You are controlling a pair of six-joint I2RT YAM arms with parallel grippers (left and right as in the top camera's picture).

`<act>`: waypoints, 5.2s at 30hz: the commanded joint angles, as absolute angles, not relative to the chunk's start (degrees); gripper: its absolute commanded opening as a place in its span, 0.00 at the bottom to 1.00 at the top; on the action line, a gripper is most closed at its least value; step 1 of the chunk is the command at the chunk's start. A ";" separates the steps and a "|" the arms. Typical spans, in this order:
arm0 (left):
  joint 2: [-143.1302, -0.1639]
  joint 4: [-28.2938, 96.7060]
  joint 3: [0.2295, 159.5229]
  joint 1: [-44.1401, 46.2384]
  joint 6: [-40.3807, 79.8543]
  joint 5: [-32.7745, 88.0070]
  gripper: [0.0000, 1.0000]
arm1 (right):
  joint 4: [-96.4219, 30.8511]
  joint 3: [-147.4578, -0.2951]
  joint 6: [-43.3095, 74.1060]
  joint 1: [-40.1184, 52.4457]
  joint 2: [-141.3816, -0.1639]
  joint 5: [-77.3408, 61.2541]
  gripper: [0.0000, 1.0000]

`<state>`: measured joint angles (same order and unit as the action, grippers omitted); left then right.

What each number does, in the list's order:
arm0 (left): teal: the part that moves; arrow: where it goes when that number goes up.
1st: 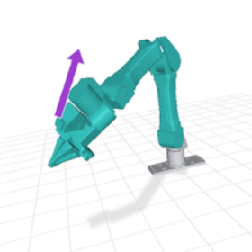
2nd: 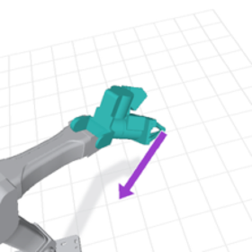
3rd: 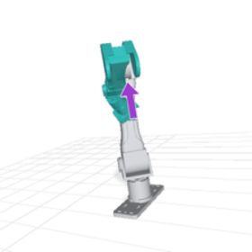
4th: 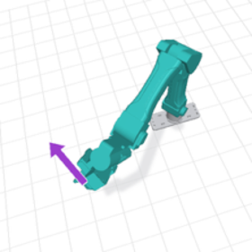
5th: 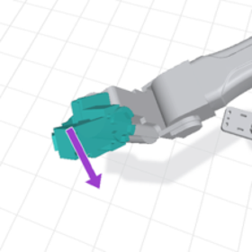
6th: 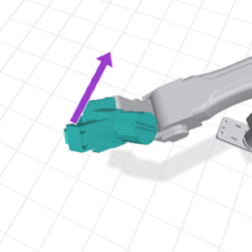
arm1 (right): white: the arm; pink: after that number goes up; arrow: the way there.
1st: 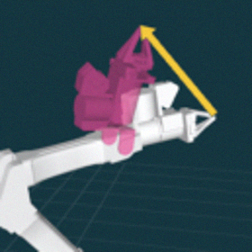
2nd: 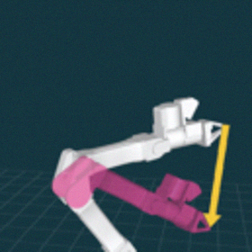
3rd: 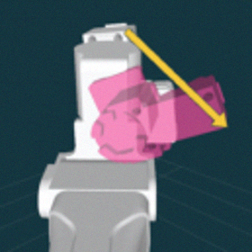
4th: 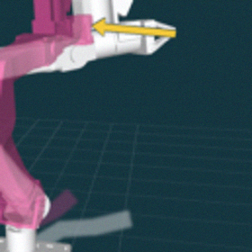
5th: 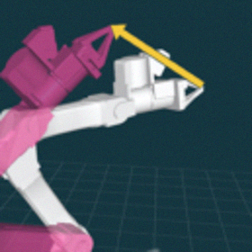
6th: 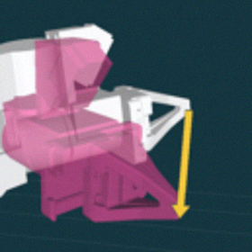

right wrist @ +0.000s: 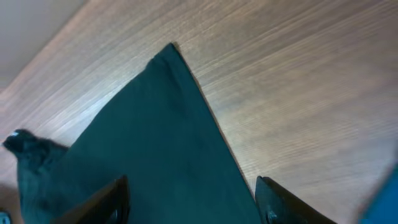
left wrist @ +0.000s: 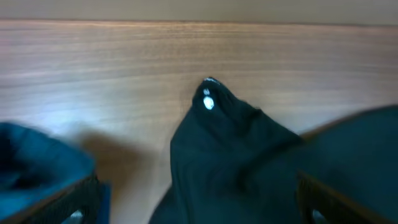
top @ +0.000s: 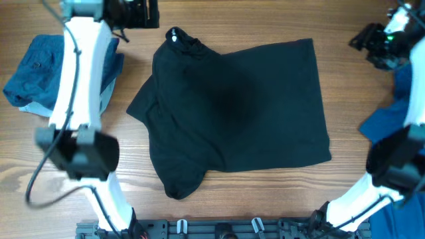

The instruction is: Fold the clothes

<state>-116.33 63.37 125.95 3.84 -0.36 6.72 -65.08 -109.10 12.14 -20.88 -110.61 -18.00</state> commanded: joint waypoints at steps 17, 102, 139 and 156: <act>-89.91 96.25 119.57 3.95 8.23 7.42 1.00 | -88.73 -109.60 12.03 -20.05 -74.13 -17.98 0.70; -104.22 22.39 51.27 3.99 30.50 10.13 0.09 | -42.74 -66.87 27.03 -6.44 -84.82 -13.02 0.52; -88.14 31.77 54.65 2.83 17.76 3.09 0.22 | -35.14 -66.89 30.76 -8.97 -113.65 -0.75 0.11; -104.92 18.59 54.65 4.01 -0.47 17.04 0.04 | -29.34 -66.87 20.95 -7.51 -107.20 -13.93 0.11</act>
